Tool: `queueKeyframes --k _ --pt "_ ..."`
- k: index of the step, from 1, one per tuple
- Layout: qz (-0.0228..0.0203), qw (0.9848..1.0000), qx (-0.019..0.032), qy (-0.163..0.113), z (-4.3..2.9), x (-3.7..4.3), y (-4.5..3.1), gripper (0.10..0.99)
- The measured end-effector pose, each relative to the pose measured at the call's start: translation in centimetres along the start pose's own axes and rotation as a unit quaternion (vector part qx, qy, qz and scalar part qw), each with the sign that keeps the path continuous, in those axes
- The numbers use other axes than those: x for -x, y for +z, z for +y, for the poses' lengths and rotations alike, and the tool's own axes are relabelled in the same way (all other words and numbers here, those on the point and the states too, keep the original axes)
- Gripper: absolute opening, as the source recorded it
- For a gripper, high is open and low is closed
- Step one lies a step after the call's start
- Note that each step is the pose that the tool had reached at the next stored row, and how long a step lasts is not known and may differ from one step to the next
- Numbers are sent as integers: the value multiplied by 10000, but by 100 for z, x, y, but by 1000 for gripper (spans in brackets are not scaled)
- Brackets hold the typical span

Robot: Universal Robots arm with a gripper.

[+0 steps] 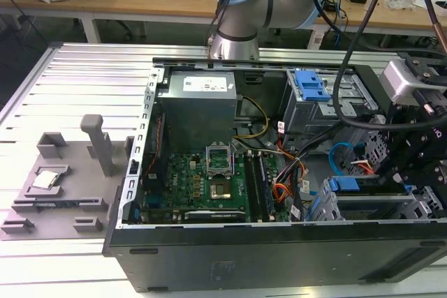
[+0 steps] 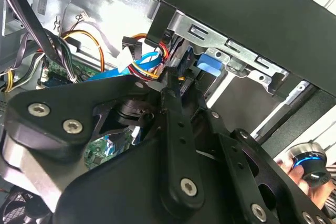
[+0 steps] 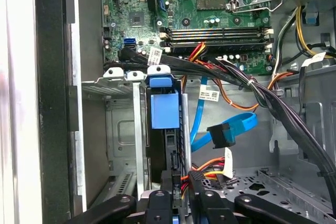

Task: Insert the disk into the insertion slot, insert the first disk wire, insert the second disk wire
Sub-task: 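Insert the first disk wire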

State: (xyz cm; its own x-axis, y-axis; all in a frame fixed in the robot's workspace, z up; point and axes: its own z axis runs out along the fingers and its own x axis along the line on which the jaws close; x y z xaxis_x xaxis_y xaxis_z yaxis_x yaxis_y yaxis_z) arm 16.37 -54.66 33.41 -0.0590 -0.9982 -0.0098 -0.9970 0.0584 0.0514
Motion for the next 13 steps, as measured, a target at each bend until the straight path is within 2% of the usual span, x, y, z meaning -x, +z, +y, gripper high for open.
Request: queueKeyframes --k 2,3,4,5,6,7,8,11,13 --pt "-2 10000 0 0 4 1 -68 263" --pt "-2 10000 0 0 7 2 -128 263" --pt "0 10000 -1 0 12 7 -229 263" --pt "1 10000 -2 0 15 9 -280 247" --pt "2 10000 -3 0 18 11 -326 180" --pt "3 10000 -4 0 22 12 -416 118" --pt "2 10000 -4 0 25 12 -484 106" --pt "2 10000 -5 0 33 14 -626 106" --pt "0 10000 -5 0 34 14 -644 106"
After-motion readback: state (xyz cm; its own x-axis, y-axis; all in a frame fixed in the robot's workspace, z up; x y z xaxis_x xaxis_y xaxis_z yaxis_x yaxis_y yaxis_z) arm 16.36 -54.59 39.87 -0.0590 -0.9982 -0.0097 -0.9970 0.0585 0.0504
